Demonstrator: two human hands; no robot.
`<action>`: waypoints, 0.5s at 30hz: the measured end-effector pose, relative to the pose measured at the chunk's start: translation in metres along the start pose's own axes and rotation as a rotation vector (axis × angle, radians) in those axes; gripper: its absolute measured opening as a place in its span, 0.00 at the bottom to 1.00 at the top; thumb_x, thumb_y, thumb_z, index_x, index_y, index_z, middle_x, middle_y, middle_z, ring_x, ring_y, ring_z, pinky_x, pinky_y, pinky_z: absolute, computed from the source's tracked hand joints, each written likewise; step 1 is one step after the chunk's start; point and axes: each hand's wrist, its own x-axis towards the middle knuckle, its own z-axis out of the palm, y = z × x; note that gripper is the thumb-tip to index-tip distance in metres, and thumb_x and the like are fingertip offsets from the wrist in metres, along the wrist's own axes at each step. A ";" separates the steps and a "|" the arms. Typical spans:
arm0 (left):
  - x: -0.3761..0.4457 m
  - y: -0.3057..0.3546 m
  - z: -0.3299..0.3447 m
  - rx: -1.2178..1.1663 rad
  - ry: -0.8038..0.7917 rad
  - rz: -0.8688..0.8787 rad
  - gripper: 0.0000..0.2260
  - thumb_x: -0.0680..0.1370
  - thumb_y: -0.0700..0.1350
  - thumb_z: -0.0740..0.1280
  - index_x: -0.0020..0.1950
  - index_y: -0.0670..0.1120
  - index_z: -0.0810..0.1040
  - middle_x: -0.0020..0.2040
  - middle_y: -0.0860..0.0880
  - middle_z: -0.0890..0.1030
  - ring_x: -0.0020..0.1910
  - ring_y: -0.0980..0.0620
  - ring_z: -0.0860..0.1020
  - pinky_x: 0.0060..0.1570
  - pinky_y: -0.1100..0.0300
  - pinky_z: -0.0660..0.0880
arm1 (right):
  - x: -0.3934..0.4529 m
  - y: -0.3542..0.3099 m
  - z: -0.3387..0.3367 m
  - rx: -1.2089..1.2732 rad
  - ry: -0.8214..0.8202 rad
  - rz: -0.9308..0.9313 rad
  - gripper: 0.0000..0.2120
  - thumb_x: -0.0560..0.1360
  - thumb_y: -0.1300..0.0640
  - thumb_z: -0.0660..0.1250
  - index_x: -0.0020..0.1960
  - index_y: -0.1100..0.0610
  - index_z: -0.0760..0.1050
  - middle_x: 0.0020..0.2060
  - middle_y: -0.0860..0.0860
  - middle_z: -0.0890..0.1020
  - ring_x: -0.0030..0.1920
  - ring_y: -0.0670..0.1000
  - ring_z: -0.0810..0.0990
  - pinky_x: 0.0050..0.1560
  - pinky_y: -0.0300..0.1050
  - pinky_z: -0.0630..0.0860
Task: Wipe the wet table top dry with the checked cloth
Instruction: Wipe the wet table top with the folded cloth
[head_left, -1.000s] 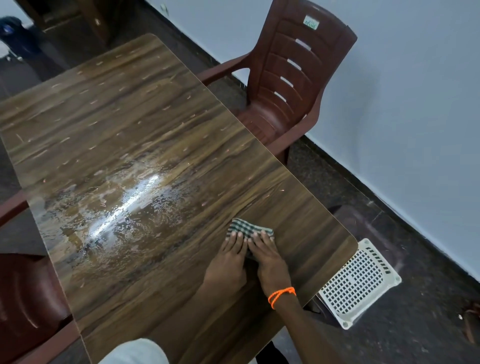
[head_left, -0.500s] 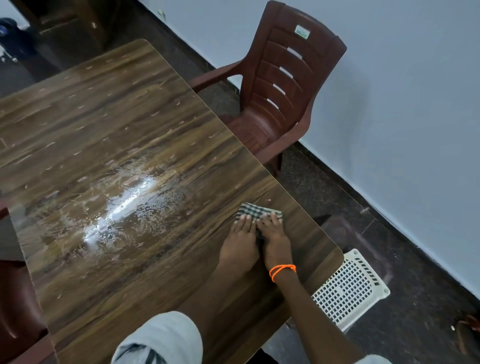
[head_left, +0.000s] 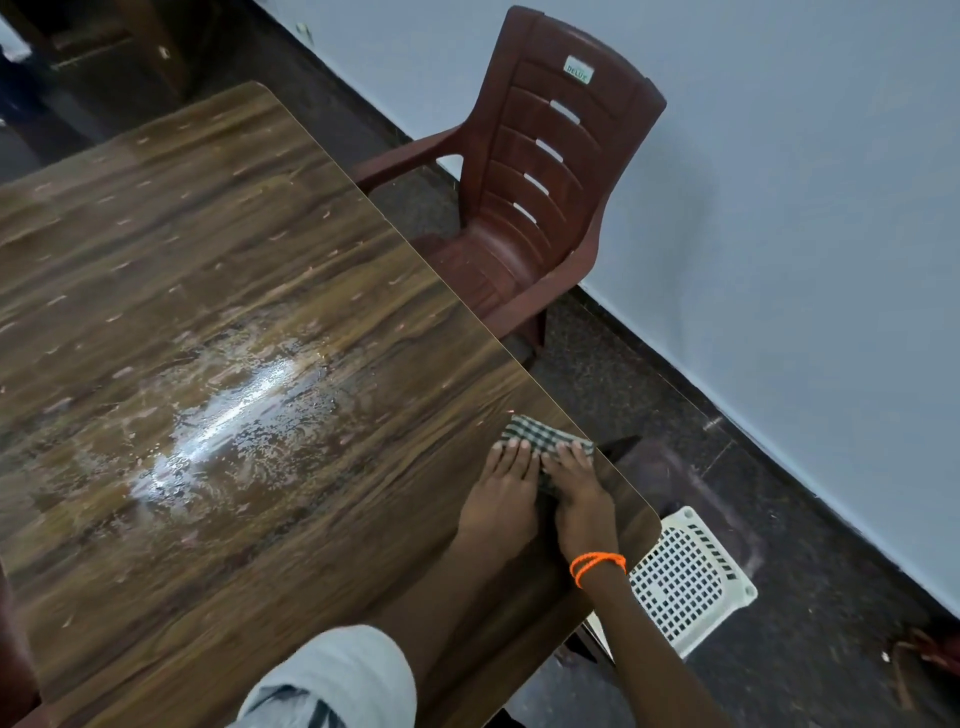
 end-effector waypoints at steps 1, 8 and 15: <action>0.010 -0.003 -0.003 0.016 0.008 -0.001 0.28 0.77 0.45 0.51 0.77 0.38 0.61 0.77 0.40 0.63 0.78 0.44 0.57 0.76 0.50 0.41 | 0.012 0.001 0.001 0.004 0.007 0.004 0.27 0.69 0.74 0.59 0.64 0.55 0.76 0.68 0.48 0.70 0.73 0.50 0.62 0.69 0.57 0.65; 0.015 -0.035 -0.016 0.032 0.019 -0.117 0.27 0.79 0.44 0.57 0.78 0.41 0.59 0.78 0.42 0.61 0.78 0.47 0.56 0.77 0.51 0.39 | 0.052 -0.023 0.026 0.021 -0.109 -0.056 0.24 0.69 0.71 0.58 0.61 0.57 0.78 0.66 0.54 0.74 0.72 0.54 0.65 0.67 0.60 0.66; -0.015 -0.021 0.005 0.049 0.013 -0.007 0.30 0.75 0.46 0.50 0.78 0.39 0.59 0.78 0.39 0.60 0.79 0.43 0.54 0.76 0.51 0.38 | 0.006 -0.002 0.009 0.003 -0.153 -0.162 0.29 0.68 0.76 0.59 0.65 0.57 0.75 0.68 0.48 0.70 0.74 0.48 0.60 0.73 0.40 0.55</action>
